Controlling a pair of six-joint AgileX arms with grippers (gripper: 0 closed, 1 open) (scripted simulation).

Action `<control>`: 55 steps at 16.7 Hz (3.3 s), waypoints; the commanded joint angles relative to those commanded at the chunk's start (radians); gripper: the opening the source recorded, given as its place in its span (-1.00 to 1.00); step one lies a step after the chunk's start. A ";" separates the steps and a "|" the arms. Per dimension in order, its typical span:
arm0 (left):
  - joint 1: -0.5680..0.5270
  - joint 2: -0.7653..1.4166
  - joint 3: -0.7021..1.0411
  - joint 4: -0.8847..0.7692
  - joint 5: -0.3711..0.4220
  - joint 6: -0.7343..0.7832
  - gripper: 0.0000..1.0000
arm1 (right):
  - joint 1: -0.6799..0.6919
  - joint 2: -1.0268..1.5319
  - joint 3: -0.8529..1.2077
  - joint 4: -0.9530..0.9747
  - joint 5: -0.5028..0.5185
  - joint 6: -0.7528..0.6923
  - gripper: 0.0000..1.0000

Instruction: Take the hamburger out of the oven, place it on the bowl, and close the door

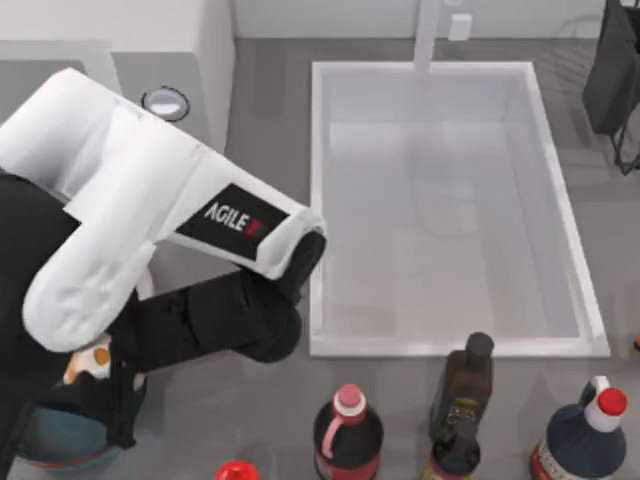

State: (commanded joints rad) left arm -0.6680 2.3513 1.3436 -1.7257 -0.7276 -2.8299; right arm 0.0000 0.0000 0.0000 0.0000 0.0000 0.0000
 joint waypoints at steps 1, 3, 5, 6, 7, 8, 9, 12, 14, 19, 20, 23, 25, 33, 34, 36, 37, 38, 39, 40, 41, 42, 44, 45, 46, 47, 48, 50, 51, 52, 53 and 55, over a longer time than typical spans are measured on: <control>0.004 -0.008 -0.011 0.005 -0.003 0.005 -1.00 | 0.000 0.000 0.000 0.000 0.000 0.000 1.00; 0.013 -0.020 -0.035 0.019 -0.011 0.014 -1.00 | 0.000 0.000 0.000 0.000 0.000 0.000 1.00; 0.023 -0.027 -0.058 0.035 -0.019 0.023 -1.00 | 0.000 0.000 0.000 0.000 0.000 0.000 1.00; 0.028 -0.027 -0.069 0.044 -0.024 0.028 -1.00 | 0.000 0.000 0.000 0.000 0.000 0.000 1.00; 0.033 -0.024 -0.079 0.054 -0.029 0.032 -1.00 | 0.000 0.000 0.000 0.000 0.000 0.000 1.00; 0.038 -0.019 -0.089 0.064 -0.034 0.036 -1.00 | 0.000 0.000 0.000 0.000 0.000 0.000 1.00; 0.043 -0.010 -0.098 0.075 -0.039 0.040 -1.00 | 0.000 0.000 0.000 0.000 0.000 0.000 1.00; 0.054 0.035 -0.119 0.105 -0.056 0.049 -1.00 | 0.000 0.000 0.000 0.000 0.000 0.000 1.00; 0.055 0.044 -0.122 0.111 -0.059 0.050 -1.00 | 0.000 0.000 0.000 0.000 0.000 0.000 1.00; 0.055 0.044 -0.122 0.111 -0.059 0.050 -0.70 | 0.000 0.000 0.000 0.000 0.000 0.000 1.00; 0.055 0.044 -0.122 0.111 -0.059 0.050 -0.55 | 0.000 0.000 0.000 0.000 0.000 0.000 1.00; 0.055 0.044 -0.122 0.111 -0.059 0.050 -0.10 | 0.000 0.000 0.000 0.000 0.000 0.000 1.00; 0.055 0.044 -0.122 0.111 -0.059 0.050 0.21 | 0.000 0.000 0.000 0.000 0.000 0.000 1.00; 0.055 0.044 -0.122 0.111 -0.059 0.050 1.00 | 0.000 0.000 0.000 0.000 0.000 0.000 1.00; 0.055 0.044 -0.122 0.111 -0.059 0.050 1.00 | 0.000 0.000 0.000 0.000 0.000 0.000 1.00; 0.055 0.044 -0.122 0.111 -0.059 0.050 1.00 | 0.000 0.000 0.000 0.000 0.000 0.000 1.00; 0.055 0.044 -0.122 0.111 -0.059 0.050 1.00 | 0.000 0.000 0.000 0.000 0.000 0.000 1.00; 0.055 0.044 -0.122 0.111 -0.059 0.050 1.00 | 0.000 0.000 0.000 0.000 0.000 0.000 1.00; 0.043 0.014 -0.123 0.078 -0.056 0.040 1.00 | 0.000 0.000 0.000 0.000 0.000 0.000 1.00; 0.043 0.014 -0.123 0.078 -0.056 0.040 1.00 | 0.000 0.000 0.000 0.000 0.000 0.000 1.00; 0.045 0.005 -0.127 0.084 -0.054 0.049 1.00 | 0.000 0.000 0.000 0.000 0.000 0.000 1.00; 0.049 -0.013 -0.135 0.097 -0.047 0.069 1.00 | 0.000 0.000 0.000 0.000 0.000 0.000 1.00; 0.066 -0.073 -0.167 0.142 -0.026 0.138 1.00 | 0.000 0.000 0.000 0.000 0.000 0.000 1.00; 0.078 -0.116 -0.191 0.173 -0.011 0.188 1.00 | 0.000 0.000 0.000 0.000 0.000 0.000 1.00; 0.092 -0.167 -0.218 0.211 0.007 0.248 1.00 | 0.000 0.000 0.000 0.000 0.000 0.000 1.00; 0.108 -0.228 -0.250 0.254 0.028 0.319 1.00 | 0.000 0.000 0.000 0.000 0.000 0.000 1.00; 0.126 -0.298 -0.286 0.302 0.051 0.401 1.00 | 0.000 0.000 0.000 0.000 0.000 0.000 1.00; 0.168 -0.461 -0.368 0.412 0.103 0.594 1.00 | 0.000 0.000 0.000 0.000 0.000 0.000 1.00; 0.192 -0.552 -0.414 0.473 0.132 0.706 1.00 | 0.000 0.000 0.000 0.000 0.000 0.000 1.00; 0.216 -0.650 -0.461 0.537 0.162 0.826 1.00 | 0.000 0.000 0.000 0.000 0.000 0.000 1.00; 0.242 -0.752 -0.511 0.604 0.194 0.953 1.00 | 0.000 0.000 0.000 0.000 0.000 0.000 1.00; 0.296 -0.969 -0.616 0.746 0.261 1.226 1.00 | 0.000 0.000 0.000 0.000 0.000 0.000 1.00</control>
State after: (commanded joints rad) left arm -0.3723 1.3821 0.7276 -0.9801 -0.4666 -1.6040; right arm 0.0000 0.0000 0.0000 0.0000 0.0000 0.0000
